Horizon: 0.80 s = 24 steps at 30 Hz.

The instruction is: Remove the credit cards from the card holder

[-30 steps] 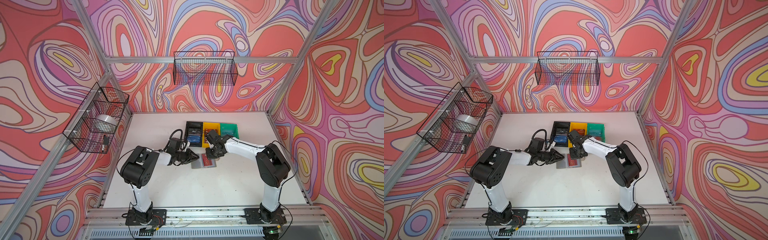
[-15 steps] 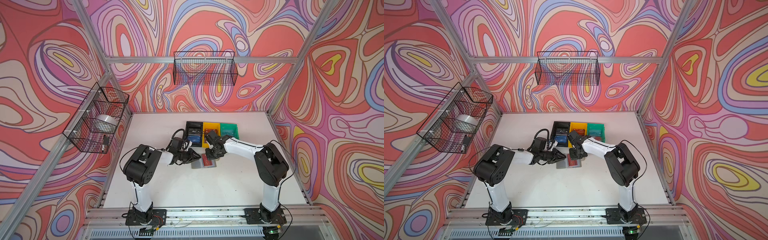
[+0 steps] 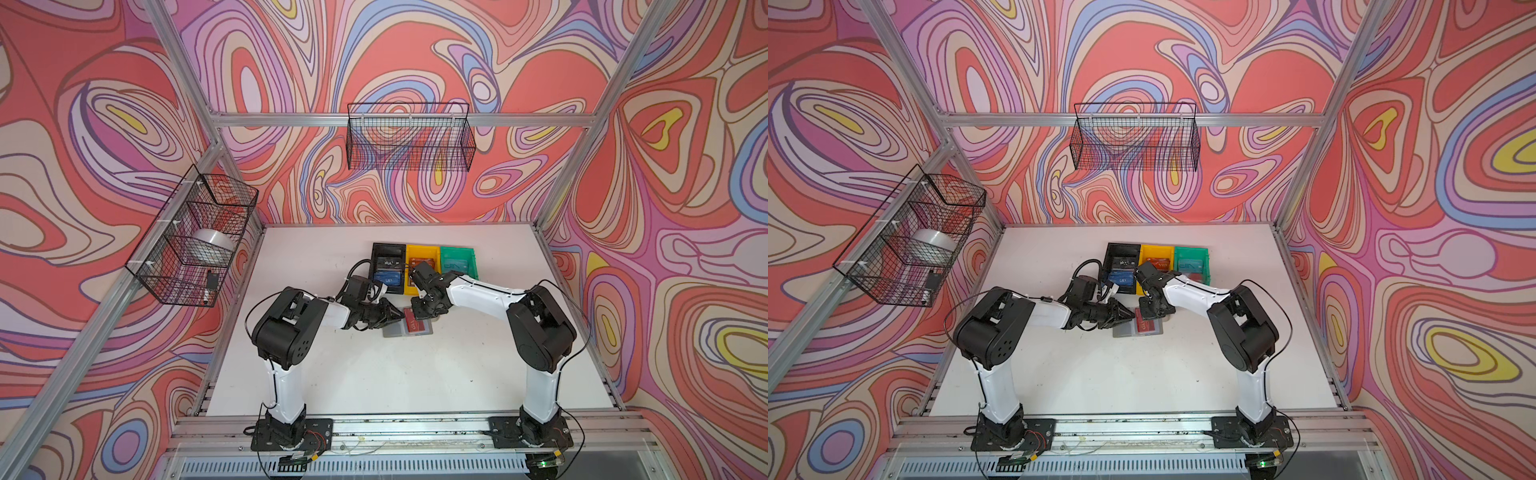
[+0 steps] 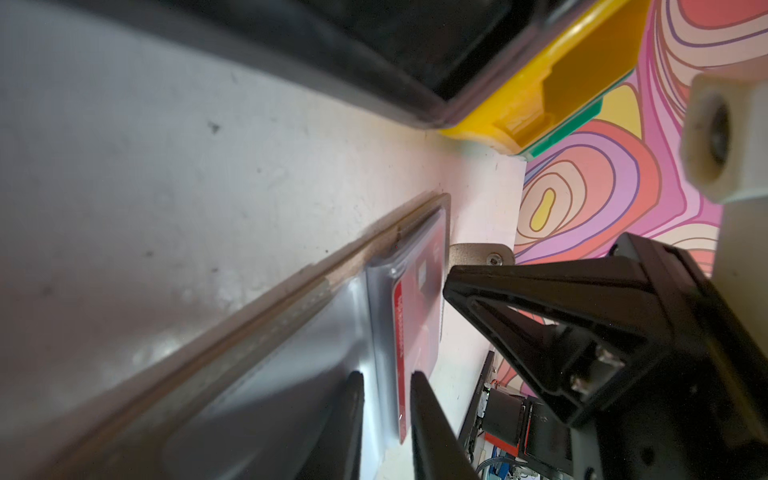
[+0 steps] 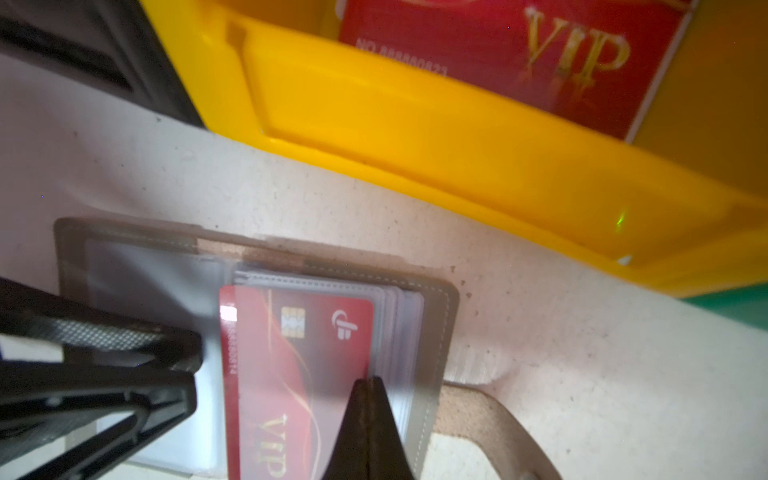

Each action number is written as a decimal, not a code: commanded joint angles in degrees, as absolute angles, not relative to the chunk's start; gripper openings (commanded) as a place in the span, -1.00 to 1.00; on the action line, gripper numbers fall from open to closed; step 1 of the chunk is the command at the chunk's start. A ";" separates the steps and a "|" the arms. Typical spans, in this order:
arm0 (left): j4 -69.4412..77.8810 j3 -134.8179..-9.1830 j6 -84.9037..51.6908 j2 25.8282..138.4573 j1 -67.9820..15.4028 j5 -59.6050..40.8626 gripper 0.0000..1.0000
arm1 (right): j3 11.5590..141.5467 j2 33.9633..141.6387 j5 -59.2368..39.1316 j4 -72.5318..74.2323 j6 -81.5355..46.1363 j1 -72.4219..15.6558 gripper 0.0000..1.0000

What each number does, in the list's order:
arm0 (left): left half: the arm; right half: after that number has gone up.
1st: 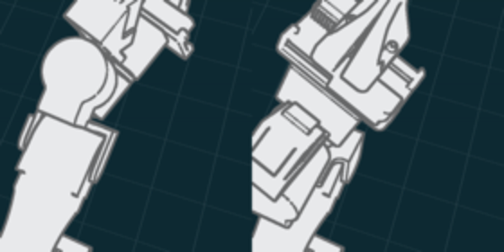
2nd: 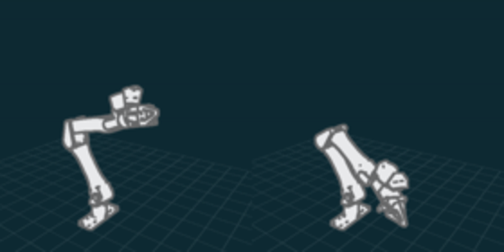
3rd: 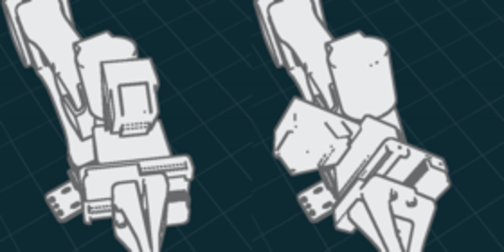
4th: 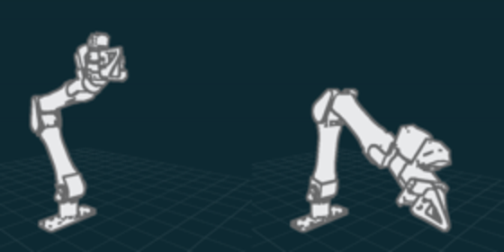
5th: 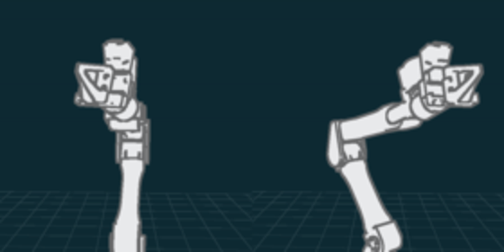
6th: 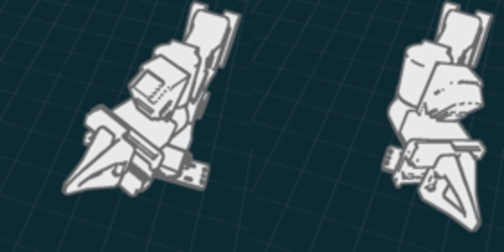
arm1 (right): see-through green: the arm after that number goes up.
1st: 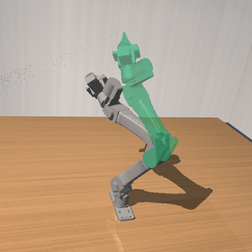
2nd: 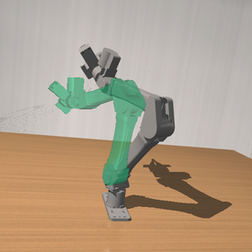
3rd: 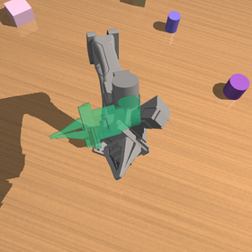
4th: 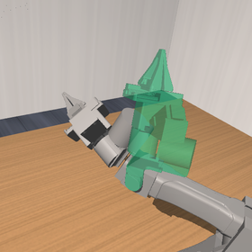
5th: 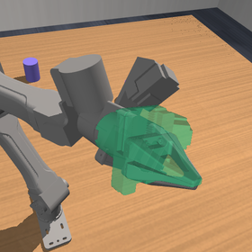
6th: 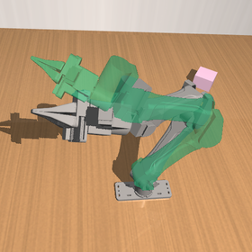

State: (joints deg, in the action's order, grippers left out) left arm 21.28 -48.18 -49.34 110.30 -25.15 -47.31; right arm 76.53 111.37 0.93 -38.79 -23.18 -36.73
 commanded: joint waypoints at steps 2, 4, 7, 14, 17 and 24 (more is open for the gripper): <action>22.59 -49.35 -49.57 111.36 -25.49 -46.96 -0.51 | 76.06 112.80 1.94 -39.01 -22.83 -37.01 -1.00; 22.68 -49.31 -49.57 111.40 -25.49 -46.94 -0.51 | 75.97 113.06 1.76 -38.90 -22.88 -37.01 -1.00; 22.84 -49.32 -49.66 111.66 -25.50 -46.93 -0.51 | 75.87 113.20 1.50 -38.93 -22.87 -37.01 -1.00; 23.55 -49.27 -49.83 112.24 -25.51 -46.94 -0.51 | 75.20 113.51 -0.13 -38.29 -23.08 -37.01 -1.00; 23.71 -49.30 -49.92 112.49 -25.51 -47.02 -0.51 | 74.42 113.38 -0.95 -37.75 -23.28 -37.01 -1.00; 23.79 -49.48 -50.10 112.87 -25.58 -47.11 -0.53 | 73.86 113.21 -0.93 -37.78 -23.62 -37.00 -1.00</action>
State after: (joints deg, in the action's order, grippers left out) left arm 23.00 -48.40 -49.76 111.53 -25.19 -47.35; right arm 75.99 111.68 0.14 -37.26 -23.22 -36.71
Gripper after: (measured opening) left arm 0.239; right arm 0.042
